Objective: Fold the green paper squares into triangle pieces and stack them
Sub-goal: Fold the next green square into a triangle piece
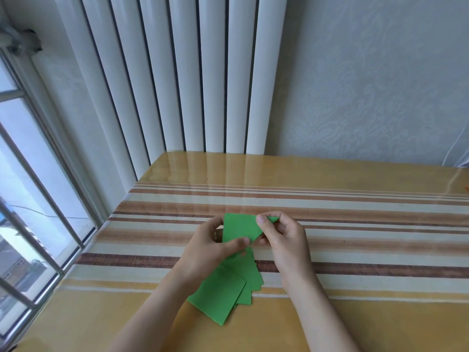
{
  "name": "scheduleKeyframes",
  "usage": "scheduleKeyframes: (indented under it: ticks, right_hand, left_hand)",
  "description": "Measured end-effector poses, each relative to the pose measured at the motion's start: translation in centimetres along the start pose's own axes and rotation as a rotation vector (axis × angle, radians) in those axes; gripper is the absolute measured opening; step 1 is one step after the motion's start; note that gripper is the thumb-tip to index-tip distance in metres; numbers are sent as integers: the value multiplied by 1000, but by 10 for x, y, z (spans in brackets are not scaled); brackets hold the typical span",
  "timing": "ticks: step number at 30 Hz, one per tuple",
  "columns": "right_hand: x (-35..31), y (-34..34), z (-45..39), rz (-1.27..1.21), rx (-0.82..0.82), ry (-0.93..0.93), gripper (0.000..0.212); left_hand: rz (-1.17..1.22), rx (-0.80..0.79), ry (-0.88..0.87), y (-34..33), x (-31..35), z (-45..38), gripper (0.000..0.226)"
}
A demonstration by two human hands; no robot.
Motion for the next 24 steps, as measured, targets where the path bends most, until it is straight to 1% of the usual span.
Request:
scheduleKeyframes:
  ticks: [2, 4, 6, 8, 10, 12, 14, 18, 24]
  right_hand:
    - [1, 2, -1, 2, 30, 1, 9]
    - [1, 2, 0, -18, 29, -1, 7]
    - [1, -2, 0, -53, -13, -19, 7]
    - [3, -8, 2, -54, -101, -56, 6]
    - [6, -16, 4, -9, -191, -82, 4]
    - [8, -20, 6, 39, -229, -84, 5]
    - [9, -20, 6, 55, -221, -79, 5]
    - [8, -19, 5, 48, -214, -74, 5]
    - [8, -21, 6, 65, -224, -75, 6]
  left_hand:
    - [-13, 24, -12, 1, -1, -1, 32]
    - [-14, 124, -23, 10, -2, -3, 20]
    - [39, 246, -25, 23, -4, -4, 11]
    - [163, 321, -19, 32, -6, -6, 13]
    - [290, 338, -13, 33, -6, -5, 20]
    - [351, 330, -11, 31, -5, -5, 26]
    - [396, 325, -9, 30, -6, -4, 23]
    - [472, 364, 27, 33, -10, -4, 6]
    - [493, 403, 36, 36, -10, -5, 10]
Point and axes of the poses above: each hand's wrist, its own z-axis away from the middle knuckle, its own y-axis out of the back of the hand, x = y × z, the point moved 6 cm from there along -z, towards the middle knuckle, and after that the axes turned 5 degrees about z, right-handed, at the moved point
